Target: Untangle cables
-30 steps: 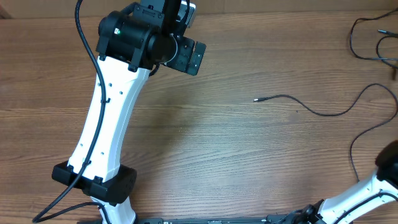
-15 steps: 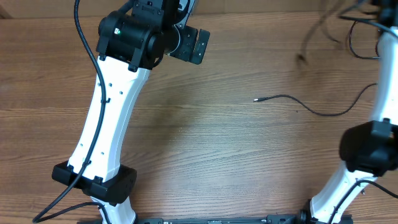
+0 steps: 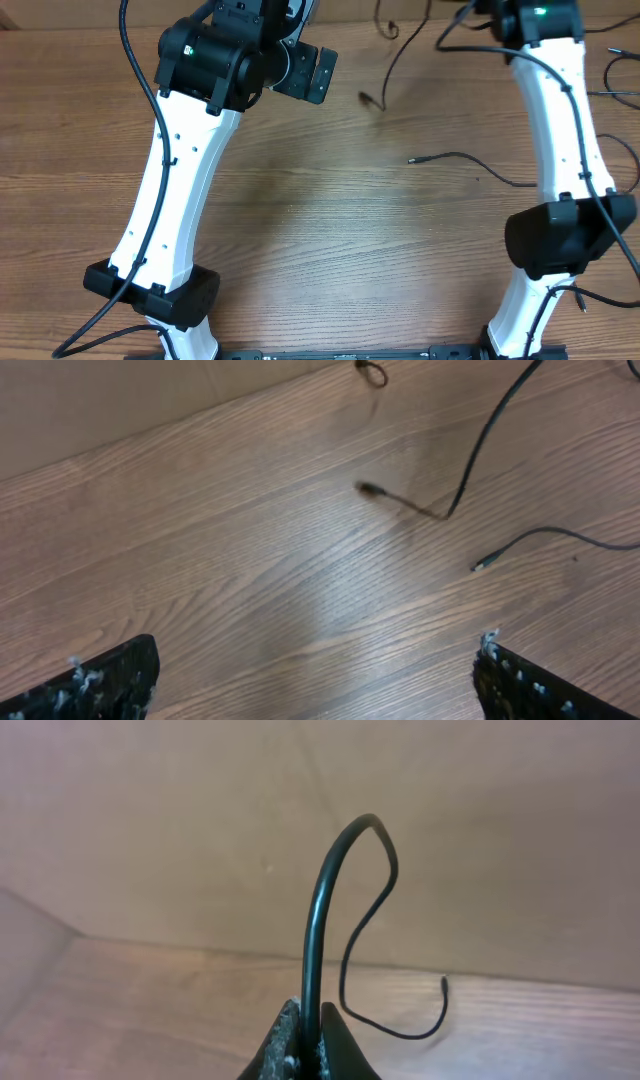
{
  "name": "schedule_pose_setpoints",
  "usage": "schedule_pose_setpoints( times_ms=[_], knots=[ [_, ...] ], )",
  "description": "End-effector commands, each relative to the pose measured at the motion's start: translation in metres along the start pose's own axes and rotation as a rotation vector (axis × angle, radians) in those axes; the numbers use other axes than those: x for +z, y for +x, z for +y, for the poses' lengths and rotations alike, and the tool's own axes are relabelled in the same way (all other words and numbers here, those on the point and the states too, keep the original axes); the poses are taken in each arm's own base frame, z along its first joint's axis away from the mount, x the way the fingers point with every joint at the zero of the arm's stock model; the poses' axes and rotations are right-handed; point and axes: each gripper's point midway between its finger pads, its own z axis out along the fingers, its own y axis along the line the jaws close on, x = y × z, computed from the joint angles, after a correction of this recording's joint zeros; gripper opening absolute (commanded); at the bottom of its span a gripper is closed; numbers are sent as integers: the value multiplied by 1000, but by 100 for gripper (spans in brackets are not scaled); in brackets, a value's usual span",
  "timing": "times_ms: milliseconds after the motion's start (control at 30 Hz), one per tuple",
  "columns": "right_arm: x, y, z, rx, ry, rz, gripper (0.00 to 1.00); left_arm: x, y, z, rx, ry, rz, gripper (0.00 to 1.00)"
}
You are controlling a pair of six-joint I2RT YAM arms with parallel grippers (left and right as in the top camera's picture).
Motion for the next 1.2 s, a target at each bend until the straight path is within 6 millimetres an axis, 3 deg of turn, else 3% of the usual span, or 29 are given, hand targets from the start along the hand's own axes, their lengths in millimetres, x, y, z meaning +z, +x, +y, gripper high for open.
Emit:
schedule_pose_setpoints(
  times_ms=[0, 33, 67, 133, 267, 400, 500, 633, 833, 1033, 1167],
  knots=[
    [20, 20, -7, -3, 71, 36, 50, -5, 0, 2, 22, -12, -5, 100],
    [24, 23, -10, -2, 90, 42, 93, -5, 1, 2, 22, -12, -2, 100],
    [27, 27, -17, 0, 116, 51, 100, -5, 2, 2, 22, -12, 3, 100],
    [25, 34, -29, -30, 169, 78, 100, -5, 4, 2, 22, -12, 11, 100],
    [9, 59, -73, 46, 342, 177, 100, -5, 8, 2, 23, -13, 26, 100],
    [-29, 103, -124, 319, 587, 308, 100, -5, 8, 2, 23, -13, 26, 100],
    [-61, 136, -144, 584, 728, 383, 100, -5, 8, 2, 23, -13, 26, 100],
    [-99, 176, -161, 928, 934, 433, 100, -5, 8, 2, 23, -13, 26, 100],
    [-134, 236, -181, 1345, 1247, 412, 100, -5, 8, 2, 23, -13, 26, 100],
    [-150, 302, -192, 1746, 1608, 183, 100, -5, 11, 2, 23, -13, 41, 100],
    [-140, 334, -203, 1822, 1644, 105, 100, -6, 18, 3, 23, -14, 69, 100]
  ],
)
